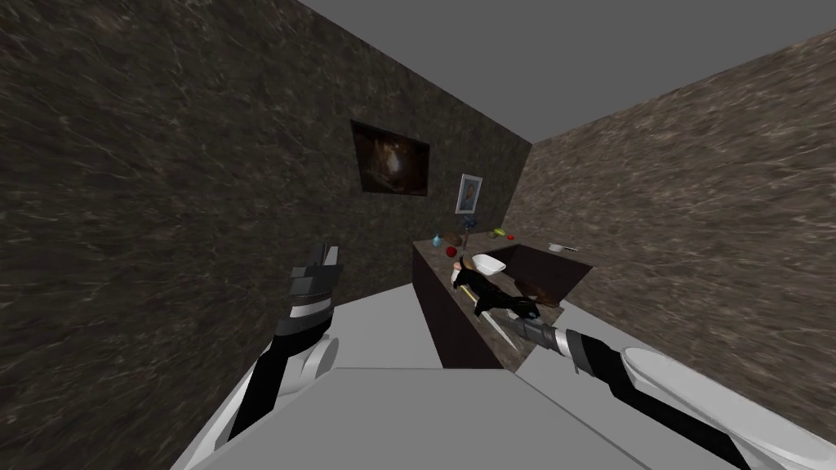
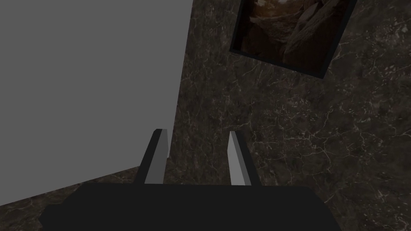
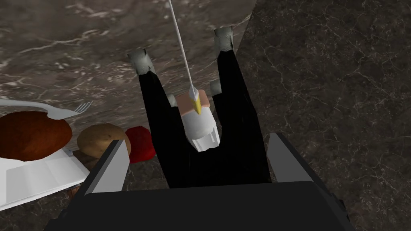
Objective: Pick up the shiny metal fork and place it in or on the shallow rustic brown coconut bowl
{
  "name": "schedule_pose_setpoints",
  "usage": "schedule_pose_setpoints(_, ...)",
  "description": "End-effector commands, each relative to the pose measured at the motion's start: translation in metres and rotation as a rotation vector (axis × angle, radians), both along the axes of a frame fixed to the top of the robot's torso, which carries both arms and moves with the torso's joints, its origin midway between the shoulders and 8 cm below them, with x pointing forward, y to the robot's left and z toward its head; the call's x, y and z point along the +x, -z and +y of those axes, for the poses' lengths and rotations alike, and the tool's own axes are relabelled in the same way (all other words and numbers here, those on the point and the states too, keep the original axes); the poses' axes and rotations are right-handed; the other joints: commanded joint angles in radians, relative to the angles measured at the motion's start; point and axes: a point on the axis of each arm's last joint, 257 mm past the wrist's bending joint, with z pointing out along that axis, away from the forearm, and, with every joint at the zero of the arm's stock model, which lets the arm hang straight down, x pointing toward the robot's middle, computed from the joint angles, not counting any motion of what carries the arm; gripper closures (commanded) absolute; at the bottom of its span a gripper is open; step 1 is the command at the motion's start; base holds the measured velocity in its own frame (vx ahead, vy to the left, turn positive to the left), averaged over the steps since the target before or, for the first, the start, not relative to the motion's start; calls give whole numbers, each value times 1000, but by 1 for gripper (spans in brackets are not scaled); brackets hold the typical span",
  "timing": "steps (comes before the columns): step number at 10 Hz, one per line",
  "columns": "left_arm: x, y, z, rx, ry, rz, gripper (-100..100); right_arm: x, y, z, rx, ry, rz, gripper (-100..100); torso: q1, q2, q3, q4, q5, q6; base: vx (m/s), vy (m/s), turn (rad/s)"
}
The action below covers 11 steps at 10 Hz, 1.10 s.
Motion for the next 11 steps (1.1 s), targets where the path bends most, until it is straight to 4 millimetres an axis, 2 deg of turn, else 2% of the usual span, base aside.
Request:
schedule_pose_setpoints(1,0,0,0,0,0,0,0,-3,2,-9,-33,-3,25,-100,0,0,0,0,0,0,97,30,-11)
schedule_pose_setpoints(3,0,0,0,0,0,0,0,-19,19,-40,-125,6,115,-100,1,-2,-1,0,1,-2,145,59,9)
schedule_pose_setpoints(4,0,0,0,0,0,0,0,-17,17,-42,-144,-8,120,-100,3,-5,-3,-1,1,-2,118,40,-1)
schedule_pose_setpoints(6,0,0,0,0,0,0,0,-35,31,-71,-230,0,209,-100,1,-3,-2,0,1,-2,130,33,6)
schedule_pose_setpoints(7,0,0,0,0,0,0,0,-34,29,-73,-245,-12,212,-100,1,-5,-3,0,1,-2,121,13,-3)
schedule_pose_setpoints(9,0,0,0,0,0,0,0,-53,40,-99,-323,-6,299,-100,0,-4,-2,0,1,-2,145,32,7)
schedule_pose_setpoints(10,0,0,0,0,0,0,0,-52,38,-101,-334,-14,301,-100,1,-5,-3,-1,1,-2,117,27,-2)
schedule_pose_setpoints(11,0,0,0,0,0,0,0,-62,43,-113,-373,-15,343,-100,1,-3,-2,0,1,-2,93,10,6)
